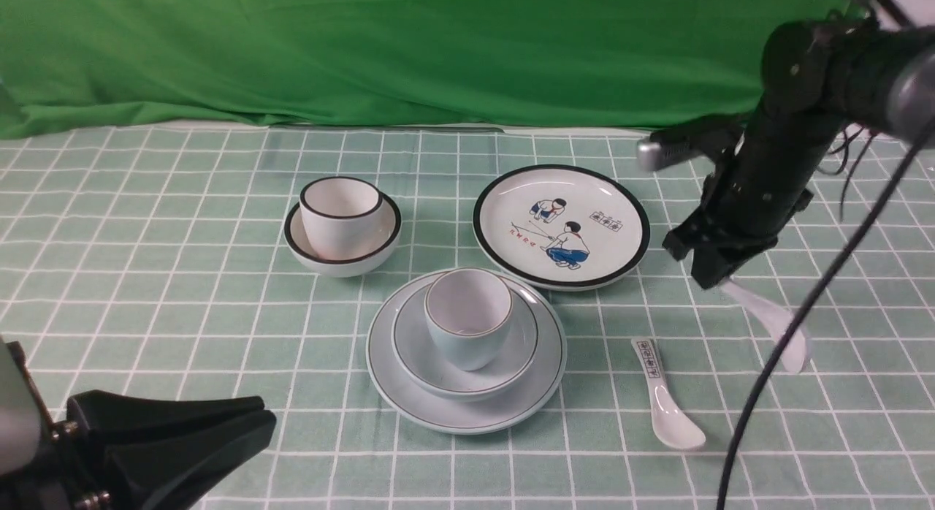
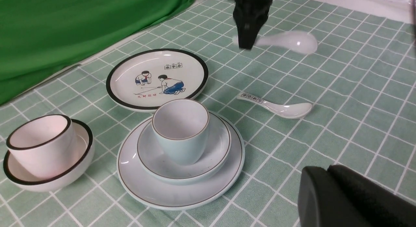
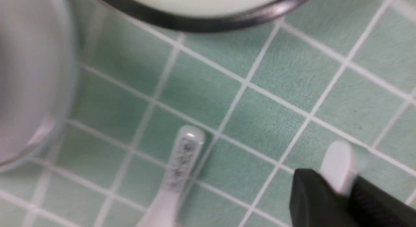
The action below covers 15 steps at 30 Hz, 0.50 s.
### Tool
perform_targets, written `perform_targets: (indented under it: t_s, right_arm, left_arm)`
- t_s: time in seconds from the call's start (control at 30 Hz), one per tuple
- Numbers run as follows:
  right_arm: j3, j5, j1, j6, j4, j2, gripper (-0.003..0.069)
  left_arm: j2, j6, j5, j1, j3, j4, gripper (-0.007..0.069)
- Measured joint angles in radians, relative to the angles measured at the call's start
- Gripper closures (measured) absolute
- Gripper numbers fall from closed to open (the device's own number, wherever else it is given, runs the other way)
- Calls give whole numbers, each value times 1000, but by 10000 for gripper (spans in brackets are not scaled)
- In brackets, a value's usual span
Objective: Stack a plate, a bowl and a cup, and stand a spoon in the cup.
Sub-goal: Use the right arm to grab a blue soup spoon, then use the right arm to put the blue soup spoon into the blue teacup in the middle
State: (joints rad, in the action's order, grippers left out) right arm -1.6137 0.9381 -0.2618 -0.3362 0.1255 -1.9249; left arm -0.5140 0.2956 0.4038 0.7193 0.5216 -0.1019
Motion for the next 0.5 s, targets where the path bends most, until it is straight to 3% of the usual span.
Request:
perform_targets:
  t_s: [0.13,0.27,0.3,0.4,0.5]
  right_arm:
    - [169,-193,-31,-49,111,189,580]
    - [438,-648,-114,-109,278,361,580]
    - [471,-677,-122,-113,286,375,580]
    - [700,-1193,-319,-150,343,429,580]
    - [753,-1373,-415,-145,314,417,580]
  left_arm:
    - [0,0,0,0,0,0,615]
    - [0,0,0,0,0,0,615]
    - [0,0,0,0,0,0,615]
    - [0,-5,0,0,0,0,615]
    - [0,-5,0,0,0,0,615]
